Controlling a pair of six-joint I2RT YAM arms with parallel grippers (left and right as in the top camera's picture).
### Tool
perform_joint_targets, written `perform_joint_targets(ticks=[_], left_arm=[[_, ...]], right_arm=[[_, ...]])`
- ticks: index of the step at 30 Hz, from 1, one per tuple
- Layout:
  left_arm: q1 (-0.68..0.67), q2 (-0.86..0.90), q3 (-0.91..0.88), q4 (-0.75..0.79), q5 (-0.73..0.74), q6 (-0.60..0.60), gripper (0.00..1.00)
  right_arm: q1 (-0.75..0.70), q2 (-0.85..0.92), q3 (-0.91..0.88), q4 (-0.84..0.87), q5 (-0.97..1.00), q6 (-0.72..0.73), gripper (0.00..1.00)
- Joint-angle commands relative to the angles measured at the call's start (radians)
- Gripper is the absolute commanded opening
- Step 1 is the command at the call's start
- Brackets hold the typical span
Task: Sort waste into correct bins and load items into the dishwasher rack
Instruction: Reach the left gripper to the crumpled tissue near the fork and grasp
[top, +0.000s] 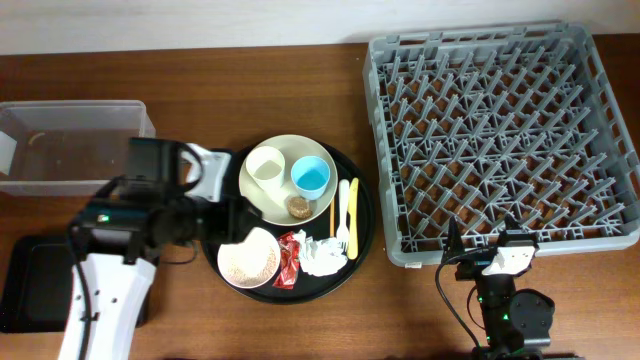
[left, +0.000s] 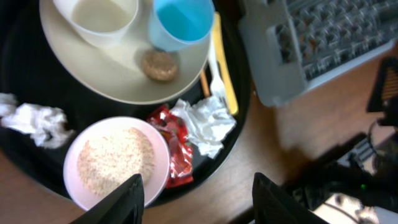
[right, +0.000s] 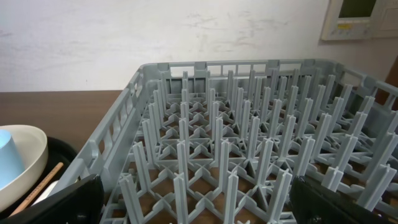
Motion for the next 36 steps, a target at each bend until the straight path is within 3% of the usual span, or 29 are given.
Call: perform_joint_targets(ticks=[1,4,7,13,21,23,27,36], left_arm=[[-0.230,0.028,0.011,0.012,-0.143,-0.110,0.56],[-0.375,0.081,0.010,0.043,-0.233,-0.213,0.56],[-0.496,0.245,0.010,0.095,-0.260,-0.261,0.56],[-0.554,0.513,0.010,0.174,-0.362,-0.283,0.56],[-0.640,0.534,0.010,0.191,-0.376,-0.291,0.56],[-0.664,0.534,0.009,0.184,-0.452,-0.294,0.56],[-0.666,0.534,0.008,0.172,-0.519,-0.294,0.57],[-0.671,0.534,-0.047,0.207,-0.519,-0.347,0.56]], right_arm=[[0.006,-0.007,-0.005,-0.006,0.011,0.009,0.98],[0.006,-0.007,-0.005,-0.006,0.011,0.009,0.98],[0.006,-0.007,-0.005,-0.006,0.011,0.009,0.98],[0.006,-0.007,-0.005,-0.006,0.011,0.009,0.98],[0.006,-0.007,-0.005,-0.006,0.011,0.009,0.98],[0.006,-0.007,-0.005,-0.006,0.011,0.009,0.98],[0.006,-0.007,-0.005,-0.006,0.011,0.009,0.99],[0.006,-0.007,-0.005,-0.006,0.011,0.009,0.98]])
